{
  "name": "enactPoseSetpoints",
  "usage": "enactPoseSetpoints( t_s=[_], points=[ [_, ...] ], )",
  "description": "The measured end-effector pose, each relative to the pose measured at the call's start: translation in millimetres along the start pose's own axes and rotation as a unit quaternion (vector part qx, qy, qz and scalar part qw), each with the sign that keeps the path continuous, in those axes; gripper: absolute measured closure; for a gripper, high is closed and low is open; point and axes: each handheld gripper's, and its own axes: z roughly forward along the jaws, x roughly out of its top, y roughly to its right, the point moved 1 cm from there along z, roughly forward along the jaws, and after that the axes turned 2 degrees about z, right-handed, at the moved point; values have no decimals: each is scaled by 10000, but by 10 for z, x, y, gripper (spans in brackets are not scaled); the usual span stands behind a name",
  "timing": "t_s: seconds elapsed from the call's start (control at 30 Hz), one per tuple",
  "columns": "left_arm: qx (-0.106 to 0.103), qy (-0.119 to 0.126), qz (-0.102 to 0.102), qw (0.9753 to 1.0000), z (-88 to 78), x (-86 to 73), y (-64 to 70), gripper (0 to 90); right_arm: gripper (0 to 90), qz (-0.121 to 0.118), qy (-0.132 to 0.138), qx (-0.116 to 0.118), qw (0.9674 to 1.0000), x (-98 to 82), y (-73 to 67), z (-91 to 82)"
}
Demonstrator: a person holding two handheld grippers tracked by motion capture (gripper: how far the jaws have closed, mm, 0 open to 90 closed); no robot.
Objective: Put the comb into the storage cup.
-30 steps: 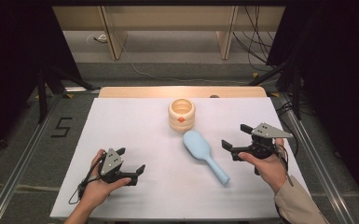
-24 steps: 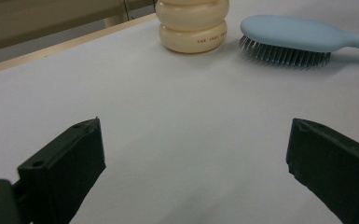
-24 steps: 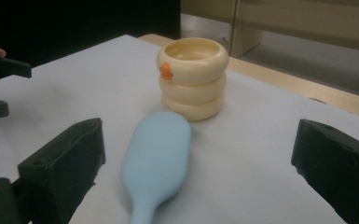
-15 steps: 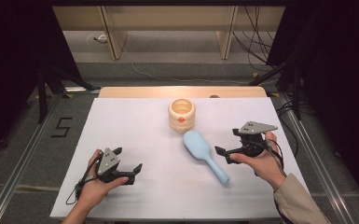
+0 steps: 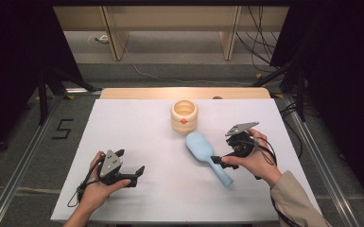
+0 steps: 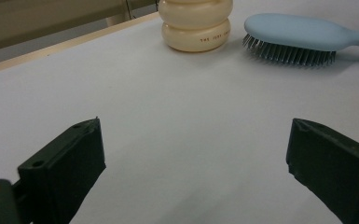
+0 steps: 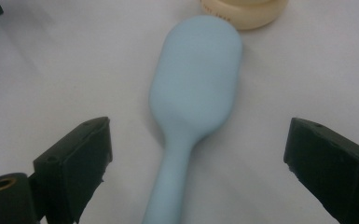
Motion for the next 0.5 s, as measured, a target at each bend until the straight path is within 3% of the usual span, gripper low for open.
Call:
enactPoseSetpoints(
  t_s=[0.2,0.5],
  points=[
    [6,9,-9,10000,3,0,0,38,105,42,-484,35,9988,35,-14,157],
    [-8,5,-7,10000,7,-1,2,38,150,19,-1170,120,9931,21,-23,384]
  ],
)
